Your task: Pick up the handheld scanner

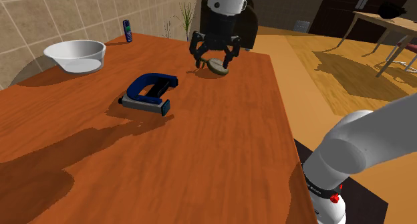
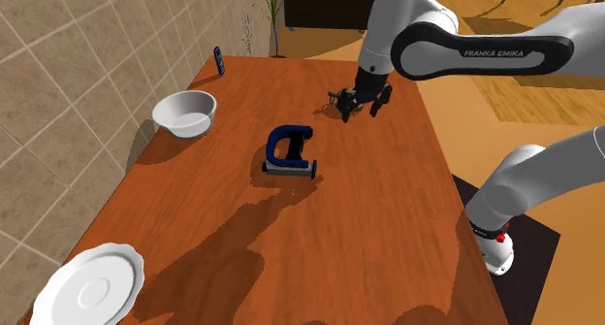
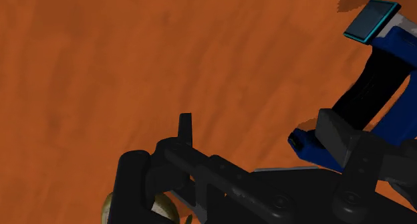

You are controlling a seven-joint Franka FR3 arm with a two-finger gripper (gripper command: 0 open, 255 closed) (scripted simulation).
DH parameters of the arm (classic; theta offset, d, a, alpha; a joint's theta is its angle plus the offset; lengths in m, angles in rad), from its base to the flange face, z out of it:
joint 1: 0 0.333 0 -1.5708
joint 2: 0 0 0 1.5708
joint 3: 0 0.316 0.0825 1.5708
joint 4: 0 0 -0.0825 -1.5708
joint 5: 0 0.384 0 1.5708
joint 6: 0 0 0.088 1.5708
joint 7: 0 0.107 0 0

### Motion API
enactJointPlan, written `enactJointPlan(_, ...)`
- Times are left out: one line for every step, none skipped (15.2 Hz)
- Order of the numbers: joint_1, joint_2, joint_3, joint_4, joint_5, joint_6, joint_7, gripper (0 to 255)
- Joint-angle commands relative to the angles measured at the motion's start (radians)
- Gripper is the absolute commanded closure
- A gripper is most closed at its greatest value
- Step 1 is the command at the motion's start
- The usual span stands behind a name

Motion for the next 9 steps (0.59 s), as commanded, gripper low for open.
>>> enactJointPlan(-0.012,0.075,0.055,0.047,-0.01,0.017,0.106,0)
enactJointPlan(-0.018,0.115,0.08,0.073,-0.02,0.023,0.155,0)
enactJointPlan(-0.024,0.156,0.104,0.101,-0.033,0.029,0.206,0)
enactJointPlan(-0.029,0.198,0.128,0.131,-0.048,0.033,0.257,0)
enactJointPlan(-0.033,0.243,0.15,0.162,-0.065,0.036,0.309,0)
enactJointPlan(-0.035,0.29,0.171,0.196,-0.086,0.039,0.361,0)
enactJointPlan(-0.035,0.338,0.19,0.23,-0.109,0.039,0.414,0)
enactJointPlan(-0.032,0.388,0.206,0.267,-0.135,0.039,0.468,0)
enactJointPlan(-0.027,0.44,0.22,0.306,-0.162,0.036,0.521,0)
